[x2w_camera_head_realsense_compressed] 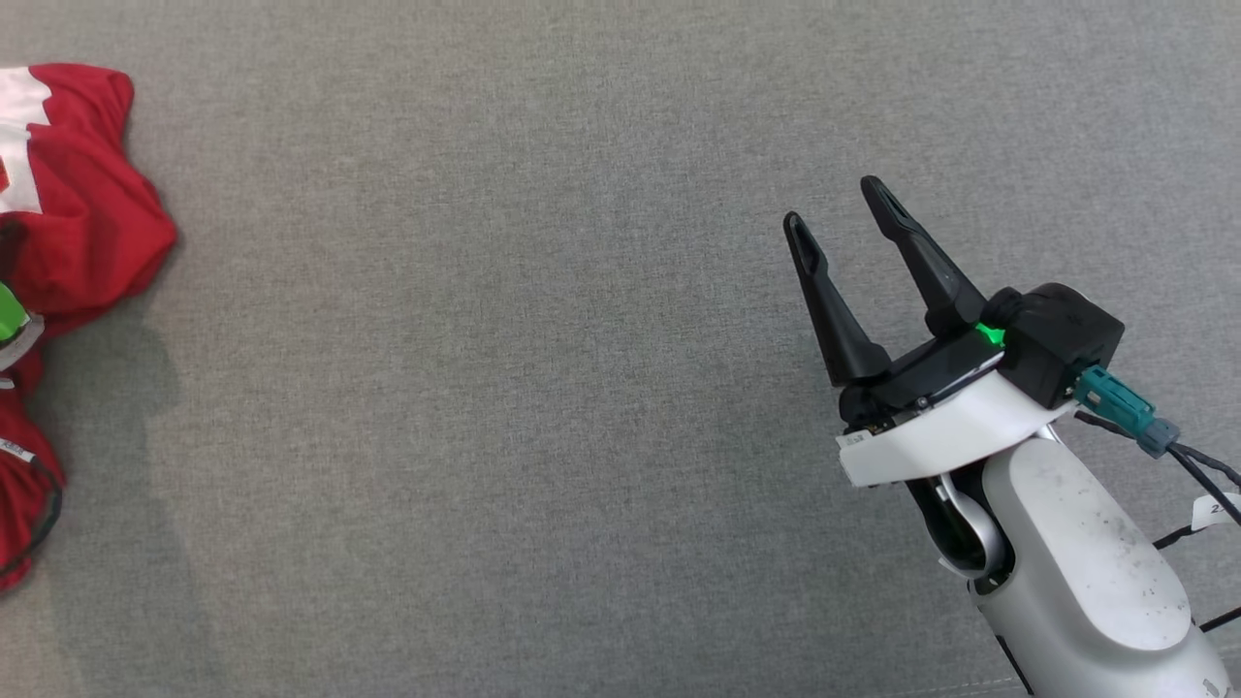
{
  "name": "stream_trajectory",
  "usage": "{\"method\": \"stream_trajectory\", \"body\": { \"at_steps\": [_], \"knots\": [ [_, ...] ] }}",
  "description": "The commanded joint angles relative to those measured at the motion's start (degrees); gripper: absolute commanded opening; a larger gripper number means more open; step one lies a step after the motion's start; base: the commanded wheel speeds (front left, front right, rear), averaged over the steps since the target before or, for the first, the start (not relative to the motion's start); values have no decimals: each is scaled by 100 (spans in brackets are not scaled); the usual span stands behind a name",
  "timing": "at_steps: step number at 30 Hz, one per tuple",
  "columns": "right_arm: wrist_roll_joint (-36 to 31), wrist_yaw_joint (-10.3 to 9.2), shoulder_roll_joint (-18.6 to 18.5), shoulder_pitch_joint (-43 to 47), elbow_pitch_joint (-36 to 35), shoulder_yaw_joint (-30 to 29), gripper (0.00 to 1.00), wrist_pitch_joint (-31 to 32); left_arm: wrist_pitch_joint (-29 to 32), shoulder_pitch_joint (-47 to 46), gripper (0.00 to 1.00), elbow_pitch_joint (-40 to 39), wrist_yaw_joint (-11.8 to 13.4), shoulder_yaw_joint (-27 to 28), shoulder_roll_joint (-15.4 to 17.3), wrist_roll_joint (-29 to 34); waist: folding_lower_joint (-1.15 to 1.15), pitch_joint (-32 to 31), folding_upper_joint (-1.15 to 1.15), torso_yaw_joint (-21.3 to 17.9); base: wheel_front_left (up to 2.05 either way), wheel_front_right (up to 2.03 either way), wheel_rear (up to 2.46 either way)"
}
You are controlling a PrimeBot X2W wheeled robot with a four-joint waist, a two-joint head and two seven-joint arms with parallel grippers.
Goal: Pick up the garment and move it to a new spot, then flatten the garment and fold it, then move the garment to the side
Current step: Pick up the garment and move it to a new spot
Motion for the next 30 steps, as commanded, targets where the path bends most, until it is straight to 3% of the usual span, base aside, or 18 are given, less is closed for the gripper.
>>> {"method": "stream_trajectory", "body": {
  "at_steps": [1, 10, 19, 25, 30],
  "knots": [
    [26, 0, 18, 63, 31, -4, 100, -15, -76, -37, 0, -35, -11, -90, 135, -130, -1, -132, 0, 23, 0, 0, 0],
    [91, 0, 119, 331, 164, -52, 100, -15, -443, 196, 0, -886, -13, -1262, 465, -427, -1, -832, 0, 22, 0, 0, 0],
    [138, 0, 238, 613, 232, -207, 100, -15, -274, 93, 0, -2396, -13, -2349, 612, -539, -1, -1434, 0, -237, 0, 0, 0],
    [155, 0, 264, 636, 220, -345, 100, -15, -178, -113, 0, -3349, -13, -2856, 376, -686, -1, -1541, 0, -468, 0, 0, 0],
    [149, 0, 247, 646, 229, -488, 100, -15, -405, -420, 0, -3961, -6, -3126, -76, -800, -1, -1536, 0, -567, 0, 0, 0]
  ]
}}
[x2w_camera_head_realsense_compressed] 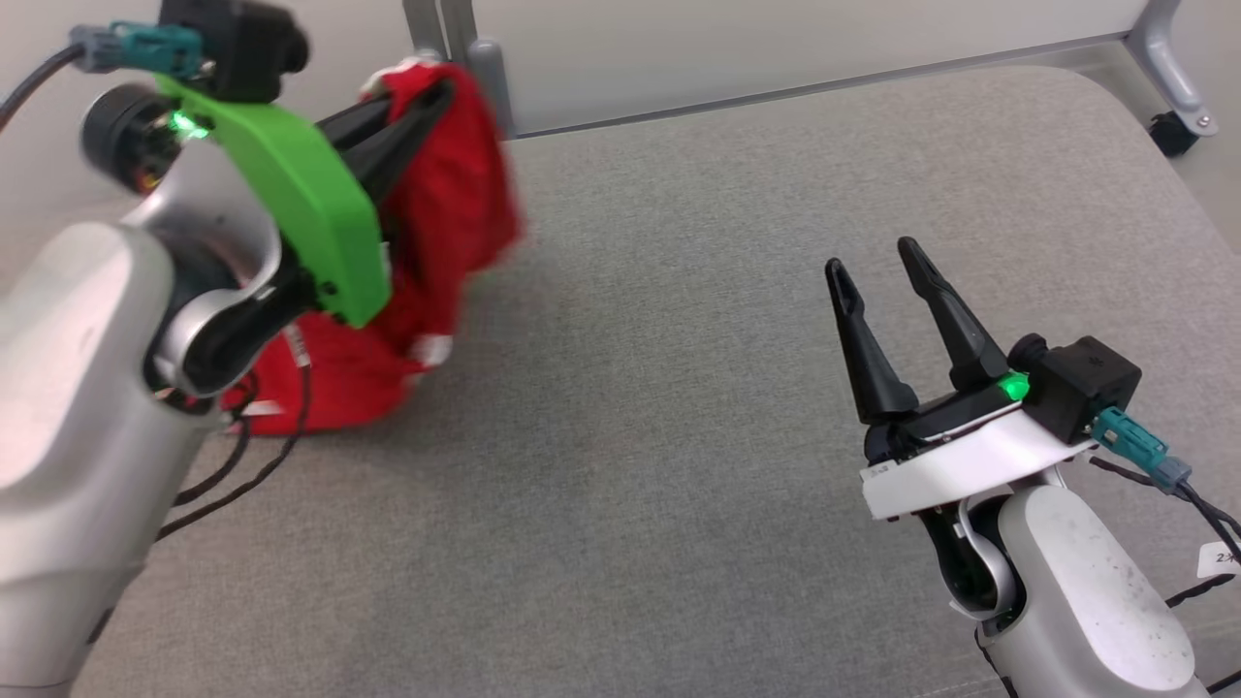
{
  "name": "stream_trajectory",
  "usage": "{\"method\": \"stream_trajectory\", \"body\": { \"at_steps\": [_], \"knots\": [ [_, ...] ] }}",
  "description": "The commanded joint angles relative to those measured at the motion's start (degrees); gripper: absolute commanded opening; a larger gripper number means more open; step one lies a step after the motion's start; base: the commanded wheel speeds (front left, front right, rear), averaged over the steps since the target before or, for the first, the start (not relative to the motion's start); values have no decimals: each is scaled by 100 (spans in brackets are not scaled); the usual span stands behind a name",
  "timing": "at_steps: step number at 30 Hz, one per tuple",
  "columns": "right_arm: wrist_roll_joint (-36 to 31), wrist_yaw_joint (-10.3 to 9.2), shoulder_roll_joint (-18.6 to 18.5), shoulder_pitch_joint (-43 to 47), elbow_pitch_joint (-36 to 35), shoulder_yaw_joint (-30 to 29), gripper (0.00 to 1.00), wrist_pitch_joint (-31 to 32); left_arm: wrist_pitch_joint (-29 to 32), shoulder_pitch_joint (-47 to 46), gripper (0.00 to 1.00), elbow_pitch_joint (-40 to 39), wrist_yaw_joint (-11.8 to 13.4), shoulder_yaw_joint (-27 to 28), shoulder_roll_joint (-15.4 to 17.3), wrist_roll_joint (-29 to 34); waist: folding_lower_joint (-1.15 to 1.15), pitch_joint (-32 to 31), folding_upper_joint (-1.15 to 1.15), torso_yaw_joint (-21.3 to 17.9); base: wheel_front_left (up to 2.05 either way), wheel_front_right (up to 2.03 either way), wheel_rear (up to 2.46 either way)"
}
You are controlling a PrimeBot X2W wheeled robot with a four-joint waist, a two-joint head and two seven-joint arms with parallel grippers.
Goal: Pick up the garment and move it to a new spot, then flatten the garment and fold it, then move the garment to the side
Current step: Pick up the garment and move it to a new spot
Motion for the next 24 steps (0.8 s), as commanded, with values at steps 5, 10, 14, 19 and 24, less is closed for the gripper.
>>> {"method": "stream_trajectory", "body": {
  "at_steps": [5, 10, 14, 19, 24],
  "knots": [
    [-4, 0, -51, 110, 28, -130, 100, -15, -404, -184, 0, -325, 7, -141, -322, -230, 0, -41, -1, -33, 0, 0, 0],
    [-14, 0, -119, 228, 96, -177, 100, -15, -896, 491, 0, -290, 7, -219, -307, -393, 0, -86, -1, 104, 0, 0, 0],
    [1, 0, -144, 272, 153, -134, 100, -15, -1520, 1448, 0, -1, 65, -205, -195, -378, 0, -106, -1, 161, 0, 0, 0],
    [56, 0, -206, 332, 211, -88, 100, -15, -2630, 2695, 0, 964, 134, -183, -199, -261, 0, -125, -1, 189, 0, 0, 0],
    [88, 0, -297, 361, 252, -73, 100, -15, -3534, 3173, 89, 2010, 101, -314, -349, 94, 0, -158, -1, 263, 0, 0, 0]
  ]
}}
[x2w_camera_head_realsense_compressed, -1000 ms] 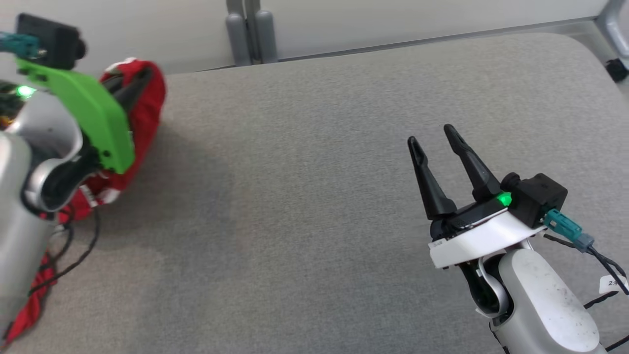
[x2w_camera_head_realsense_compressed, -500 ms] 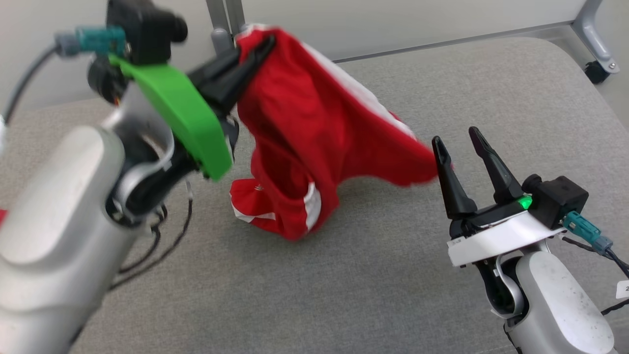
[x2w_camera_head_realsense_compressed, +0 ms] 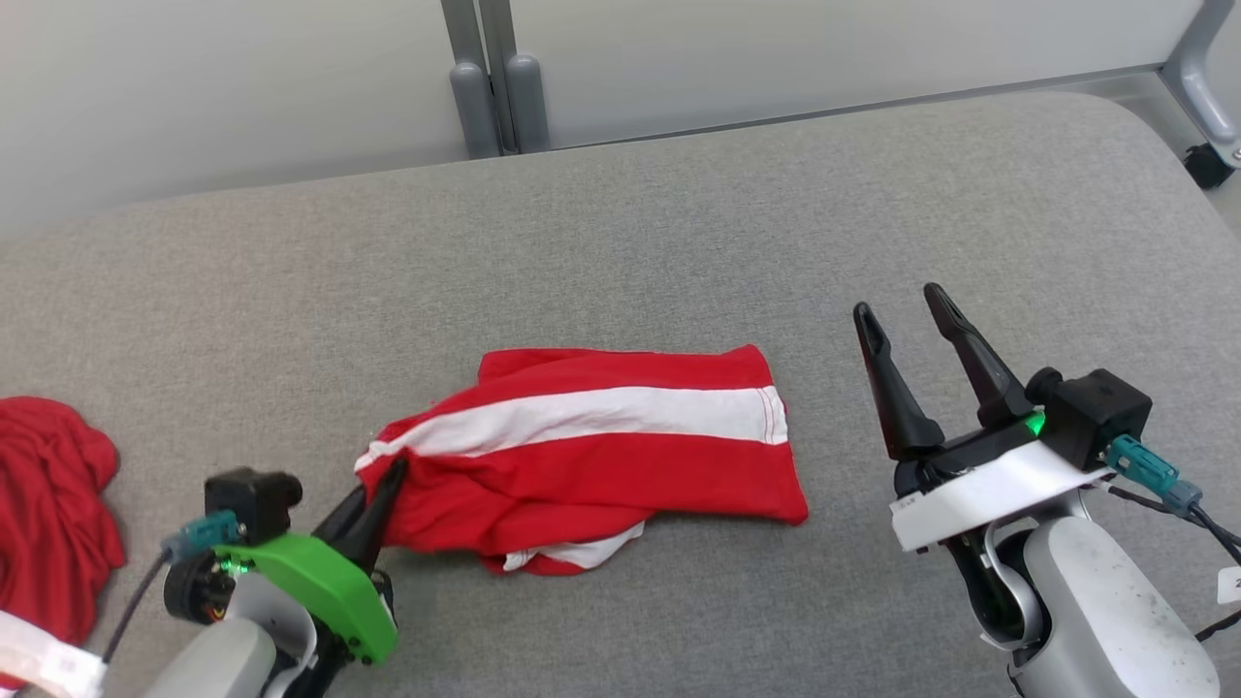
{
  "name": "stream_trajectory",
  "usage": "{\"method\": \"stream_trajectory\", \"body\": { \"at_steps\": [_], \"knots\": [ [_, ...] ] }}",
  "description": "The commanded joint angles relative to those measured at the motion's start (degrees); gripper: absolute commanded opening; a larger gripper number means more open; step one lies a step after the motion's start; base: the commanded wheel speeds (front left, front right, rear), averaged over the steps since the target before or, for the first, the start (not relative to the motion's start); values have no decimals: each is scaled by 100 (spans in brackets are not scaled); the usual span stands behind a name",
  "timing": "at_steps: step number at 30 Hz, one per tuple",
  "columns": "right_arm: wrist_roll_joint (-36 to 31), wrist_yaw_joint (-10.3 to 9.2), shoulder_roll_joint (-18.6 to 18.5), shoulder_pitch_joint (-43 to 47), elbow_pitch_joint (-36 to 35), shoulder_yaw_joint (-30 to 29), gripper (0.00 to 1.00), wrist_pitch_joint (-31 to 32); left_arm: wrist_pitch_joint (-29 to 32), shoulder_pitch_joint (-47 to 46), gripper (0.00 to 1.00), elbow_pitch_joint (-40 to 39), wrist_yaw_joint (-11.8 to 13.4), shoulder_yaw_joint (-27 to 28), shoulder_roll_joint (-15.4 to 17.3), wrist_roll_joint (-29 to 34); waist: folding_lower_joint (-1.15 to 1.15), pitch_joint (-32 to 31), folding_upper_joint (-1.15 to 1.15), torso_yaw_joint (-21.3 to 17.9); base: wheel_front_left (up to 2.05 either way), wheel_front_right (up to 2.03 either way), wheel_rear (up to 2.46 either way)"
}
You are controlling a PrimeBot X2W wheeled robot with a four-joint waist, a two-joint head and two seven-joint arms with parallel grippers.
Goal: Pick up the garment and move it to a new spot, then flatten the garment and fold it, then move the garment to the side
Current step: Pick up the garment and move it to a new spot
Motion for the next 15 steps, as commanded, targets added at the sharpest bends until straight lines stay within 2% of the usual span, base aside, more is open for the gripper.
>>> {"method": "stream_trajectory", "body": {
  "at_steps": [1, 6, 9, 12, 15],
  "knots": [
    [37, 0, -36, 74, 32, 2, 100, -15, -166, 59, 100, 204, -9, -17, -52, 111, 0, -25, 0, 49, 0, 0, 0],
    [71, 0, -40, 116, 103, 79, 100, -15, -440, 124, 100, 712, -51, -126, -187, 251, 0, -133, 0, 96, 0, 0, 0],
    [97, 0, -15, 174, 128, 85, 100, -15, -516, 282, 100, 810, -51, -103, -112, 283, 0, -203, 0, 95, 0, 0, 0],
    [104, 0, -15, 214, 135, 71, 100, -15, -588, 452, 100, 739, 87, 9, 11, 333, 0, -252, 0, 101, 0, 0, 0],
    [113, 0, -39, 286, 114, 25, 100, -15, -633, 620, 100, 375, 402, 266, 89, 430, 0, -281, 0, 129, 0, 0, 0]
  ]
}}
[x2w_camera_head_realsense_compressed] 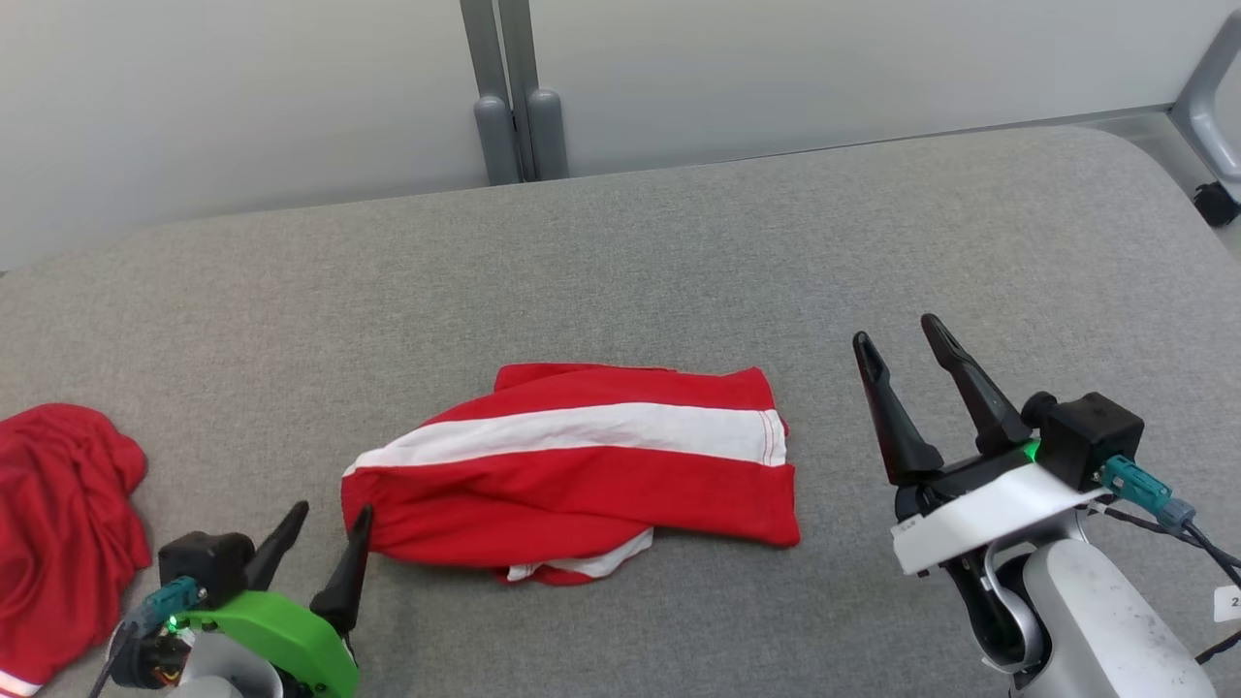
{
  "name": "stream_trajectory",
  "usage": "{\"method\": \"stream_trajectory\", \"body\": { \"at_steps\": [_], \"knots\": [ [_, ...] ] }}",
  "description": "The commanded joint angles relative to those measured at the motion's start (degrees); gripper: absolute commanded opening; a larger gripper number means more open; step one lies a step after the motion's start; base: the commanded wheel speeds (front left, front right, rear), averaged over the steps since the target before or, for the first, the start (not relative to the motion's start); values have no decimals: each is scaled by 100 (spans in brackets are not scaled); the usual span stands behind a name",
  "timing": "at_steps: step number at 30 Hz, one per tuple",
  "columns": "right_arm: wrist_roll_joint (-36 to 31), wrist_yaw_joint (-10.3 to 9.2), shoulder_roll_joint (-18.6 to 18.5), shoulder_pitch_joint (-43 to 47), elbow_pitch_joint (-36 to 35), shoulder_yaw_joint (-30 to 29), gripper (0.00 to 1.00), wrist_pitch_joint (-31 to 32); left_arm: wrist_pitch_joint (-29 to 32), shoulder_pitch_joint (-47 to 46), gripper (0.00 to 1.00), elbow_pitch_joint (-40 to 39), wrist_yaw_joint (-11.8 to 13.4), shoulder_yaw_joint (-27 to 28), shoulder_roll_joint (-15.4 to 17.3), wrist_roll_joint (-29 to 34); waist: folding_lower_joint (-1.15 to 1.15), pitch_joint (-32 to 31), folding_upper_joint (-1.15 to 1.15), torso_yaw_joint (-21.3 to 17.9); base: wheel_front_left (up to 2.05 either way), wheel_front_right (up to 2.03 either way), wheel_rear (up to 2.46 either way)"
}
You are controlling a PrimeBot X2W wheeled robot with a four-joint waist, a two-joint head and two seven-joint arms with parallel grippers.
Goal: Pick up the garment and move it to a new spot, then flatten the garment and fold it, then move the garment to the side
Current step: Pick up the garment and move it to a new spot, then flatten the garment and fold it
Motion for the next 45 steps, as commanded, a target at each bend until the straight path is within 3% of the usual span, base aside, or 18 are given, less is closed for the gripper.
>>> {"method": "stream_trajectory", "body": {
  "at_steps": [1, 5, 9, 17, 27, 40, 45],
  "knots": [
    [22, 0, -38, 111, -24, -44, 100, -15, -47, 148, 100, -302, 231, 225, 85, 102, 0, -7, 0, 37, 0, 0, 0],
    [-11, 0, -64, 133, -71, -120, 100, -15, -40, 499, 100, -1244, 770, 822, 107, 497, 0, -9, 0, 109, 0, 0, 0],
    [-52, 0, -84, 158, -99, -153, 100, -15, -43, 912, 100, -2111, 1130, 1340, 16, 882, 0, -19, 0, 152, 0, 0, 0],
    [-154, 0, -64, 325, -72, -359, 100, -15, -37, 1584, 100, -2782, 1521, 1990, -387, 1807, 0, -131, 0, 190, 0, 0, 0],
    [-244, 0, -21, 406, 164, -478, 100, -15, -38, 1863, 100, -2626, 1210, 2287, -791, 2272, 0, -160, 0, 182, 0, 0, 0],
    [-55, 0, -49, 290, 565, -276, 100, -15, -24, 1731, 100, -2294, 926, 2323, -852, 2356, 0, -165, 0, 174, 0, 0, 0],
    [103, 0, -108, 176, 889, -60, 100, -15, 382, 1552, 100, -2184, 727, 2223, -786, 2159, 0, -179, 0, 201, 0, 0, 0]
  ]
}}
